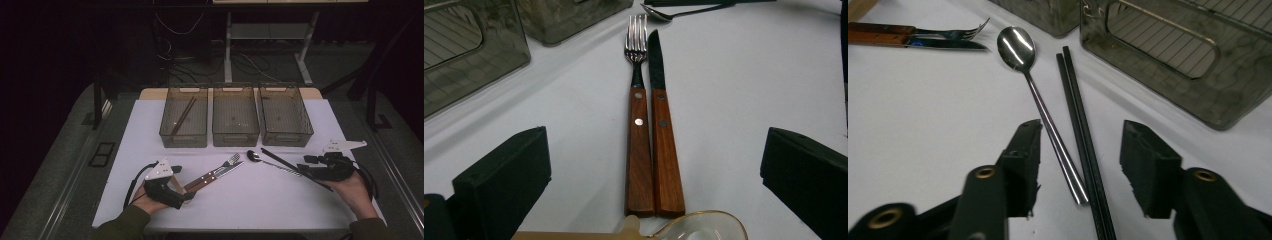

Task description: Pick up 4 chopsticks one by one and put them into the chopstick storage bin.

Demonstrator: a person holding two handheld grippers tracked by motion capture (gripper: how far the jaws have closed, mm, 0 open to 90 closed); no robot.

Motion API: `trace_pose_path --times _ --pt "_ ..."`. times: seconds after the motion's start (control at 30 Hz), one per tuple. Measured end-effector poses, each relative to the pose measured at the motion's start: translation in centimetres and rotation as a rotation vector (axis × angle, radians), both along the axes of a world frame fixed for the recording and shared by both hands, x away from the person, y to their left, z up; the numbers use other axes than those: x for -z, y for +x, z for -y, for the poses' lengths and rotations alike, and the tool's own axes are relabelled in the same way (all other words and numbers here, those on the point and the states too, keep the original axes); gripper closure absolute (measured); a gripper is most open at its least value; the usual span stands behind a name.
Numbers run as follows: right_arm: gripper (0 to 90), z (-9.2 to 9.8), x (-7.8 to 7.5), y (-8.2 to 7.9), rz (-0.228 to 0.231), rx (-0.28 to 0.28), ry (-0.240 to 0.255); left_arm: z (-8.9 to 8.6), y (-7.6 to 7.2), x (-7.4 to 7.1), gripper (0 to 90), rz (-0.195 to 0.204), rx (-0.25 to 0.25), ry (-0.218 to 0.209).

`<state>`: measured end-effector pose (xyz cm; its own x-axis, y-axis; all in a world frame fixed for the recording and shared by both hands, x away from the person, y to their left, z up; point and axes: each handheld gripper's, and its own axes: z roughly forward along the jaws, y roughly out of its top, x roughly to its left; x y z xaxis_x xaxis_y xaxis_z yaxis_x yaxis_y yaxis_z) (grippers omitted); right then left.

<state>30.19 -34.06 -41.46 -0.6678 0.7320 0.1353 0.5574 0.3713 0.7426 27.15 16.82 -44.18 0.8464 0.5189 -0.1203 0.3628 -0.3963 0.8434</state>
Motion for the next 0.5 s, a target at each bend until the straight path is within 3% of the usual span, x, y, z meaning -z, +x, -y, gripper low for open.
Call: trace_pose_path --times 0.23,0.5 --pt "71.4 -0.1 0.5 1.2 -0.012 -0.020 -0.039 0.0 0.0 -0.1 0.0 0.002 -0.001 -0.003" --pt "78.2 0.1 1.2 1.8 -0.035 -0.031 -0.093 -0.2 0.0 -0.3 0.0 0.013 -0.011 -0.006"
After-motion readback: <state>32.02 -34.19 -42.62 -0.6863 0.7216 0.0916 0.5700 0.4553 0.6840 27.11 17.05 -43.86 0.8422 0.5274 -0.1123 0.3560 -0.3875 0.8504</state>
